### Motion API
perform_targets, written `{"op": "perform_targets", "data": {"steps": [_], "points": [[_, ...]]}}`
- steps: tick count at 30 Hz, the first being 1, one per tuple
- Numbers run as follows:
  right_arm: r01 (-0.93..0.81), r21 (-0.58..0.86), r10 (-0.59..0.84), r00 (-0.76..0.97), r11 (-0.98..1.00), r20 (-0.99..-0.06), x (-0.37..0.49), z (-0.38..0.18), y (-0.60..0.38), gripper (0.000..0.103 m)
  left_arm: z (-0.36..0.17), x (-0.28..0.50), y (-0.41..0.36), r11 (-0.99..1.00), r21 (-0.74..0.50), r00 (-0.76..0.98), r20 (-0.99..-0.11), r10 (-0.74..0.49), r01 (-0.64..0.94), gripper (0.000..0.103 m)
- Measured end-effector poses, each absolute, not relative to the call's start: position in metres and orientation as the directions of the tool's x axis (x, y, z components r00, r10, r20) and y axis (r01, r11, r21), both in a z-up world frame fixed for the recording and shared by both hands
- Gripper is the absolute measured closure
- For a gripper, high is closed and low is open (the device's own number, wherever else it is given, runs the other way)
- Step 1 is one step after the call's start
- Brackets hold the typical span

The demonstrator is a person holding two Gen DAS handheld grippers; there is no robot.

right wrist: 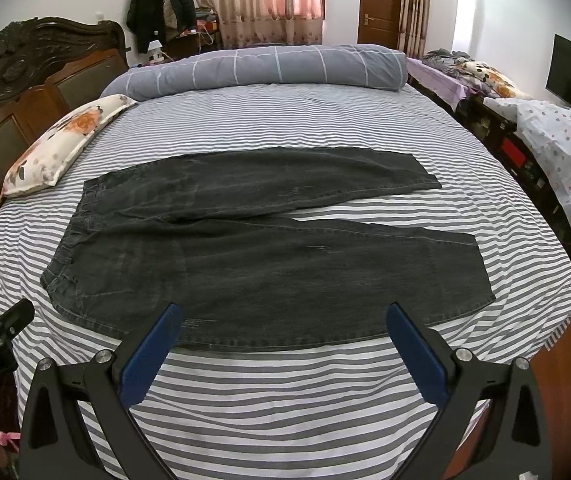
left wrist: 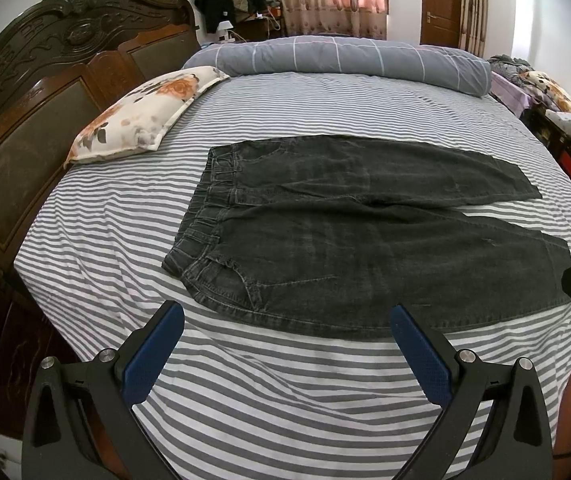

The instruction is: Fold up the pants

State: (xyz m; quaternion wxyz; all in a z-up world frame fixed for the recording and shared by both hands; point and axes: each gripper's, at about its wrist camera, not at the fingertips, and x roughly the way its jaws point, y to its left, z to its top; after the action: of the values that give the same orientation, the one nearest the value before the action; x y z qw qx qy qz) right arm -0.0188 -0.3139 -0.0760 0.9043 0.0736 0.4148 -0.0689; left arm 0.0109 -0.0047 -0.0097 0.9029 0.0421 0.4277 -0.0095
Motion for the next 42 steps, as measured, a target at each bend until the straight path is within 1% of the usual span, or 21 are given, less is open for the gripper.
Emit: {"op": "perform_targets", "data": {"steps": [21, 28, 34, 39, 42], "points": [[0.175, 0.088, -0.046, 0.642, 0.981, -0.765, -0.018, -0.082, -0.31, 0.001, -0.009, 0.01, -0.003, 0.996, 0.076, 0.633, -0.774, 0.031, 0.044, 0.001], [0.167, 0.099, -0.031, 0.639, 0.981, -0.768, -0.018, -0.089, -0.314, 0.001, -0.018, 0.01, -0.001, 0.997, 0.066, 0.629, -0.777, 0.027, 0.039, 0.001], [0.149, 0.186, 0.048, 0.641, 0.971, -0.766, -0.014, -0.097, -0.322, 0.001, -0.025, 0.024, 0.012, 0.999, 0.053, 0.622, -0.782, 0.04, 0.002, 0.001], [0.125, 0.233, 0.1, 0.645, 0.964, -0.758, -0.006, -0.101, -0.325, 0.001, -0.028, 0.05, 0.036, 0.998, 0.045, 0.625, -0.779, 0.058, -0.038, 0.001], [0.105, 0.256, 0.13, 0.645, 0.961, -0.753, 0.004, -0.102, -0.325, 0.001, -0.028, 0.073, 0.058, 0.997, 0.022, 0.63, -0.774, 0.066, -0.077, 0.004]]}}
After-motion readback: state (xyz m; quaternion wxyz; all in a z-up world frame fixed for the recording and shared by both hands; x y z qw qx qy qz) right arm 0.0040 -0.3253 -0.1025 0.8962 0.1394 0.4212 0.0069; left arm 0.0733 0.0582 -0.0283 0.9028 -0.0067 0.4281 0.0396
